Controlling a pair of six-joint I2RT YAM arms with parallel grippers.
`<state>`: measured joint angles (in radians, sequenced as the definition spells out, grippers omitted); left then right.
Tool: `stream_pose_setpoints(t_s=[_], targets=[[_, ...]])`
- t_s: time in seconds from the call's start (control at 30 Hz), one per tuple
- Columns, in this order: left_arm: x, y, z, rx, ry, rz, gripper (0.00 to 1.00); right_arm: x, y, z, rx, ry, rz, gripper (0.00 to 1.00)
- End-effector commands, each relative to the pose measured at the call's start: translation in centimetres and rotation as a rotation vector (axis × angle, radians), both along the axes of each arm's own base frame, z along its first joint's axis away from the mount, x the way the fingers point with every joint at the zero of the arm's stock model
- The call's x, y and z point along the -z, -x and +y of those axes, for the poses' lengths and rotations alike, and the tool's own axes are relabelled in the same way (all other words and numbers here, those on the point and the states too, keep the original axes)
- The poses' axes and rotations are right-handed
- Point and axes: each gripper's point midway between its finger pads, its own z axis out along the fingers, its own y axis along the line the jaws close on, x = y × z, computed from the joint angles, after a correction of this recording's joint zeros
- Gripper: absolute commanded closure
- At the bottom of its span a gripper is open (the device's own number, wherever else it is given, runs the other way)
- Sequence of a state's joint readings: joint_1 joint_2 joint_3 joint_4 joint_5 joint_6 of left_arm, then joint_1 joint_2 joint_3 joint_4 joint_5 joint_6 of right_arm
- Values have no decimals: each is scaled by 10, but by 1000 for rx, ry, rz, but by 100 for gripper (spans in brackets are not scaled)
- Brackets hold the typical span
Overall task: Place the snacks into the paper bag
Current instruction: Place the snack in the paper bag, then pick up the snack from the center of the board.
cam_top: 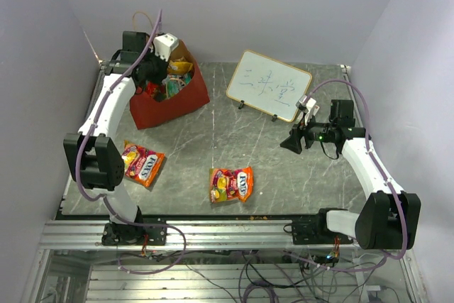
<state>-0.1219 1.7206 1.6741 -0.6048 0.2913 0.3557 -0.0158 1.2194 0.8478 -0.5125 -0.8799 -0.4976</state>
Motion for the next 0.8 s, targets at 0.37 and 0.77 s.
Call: stream_pose_setpoints(t_s=[0.37,0.77], targets=[[-22,-12,7,-75,-65,-58,60,-1,-2,-2,5,-8,-23,32],[-63,7,27,-140,-124,-156,38,-1,-2,-3,9,-10,-19,32]])
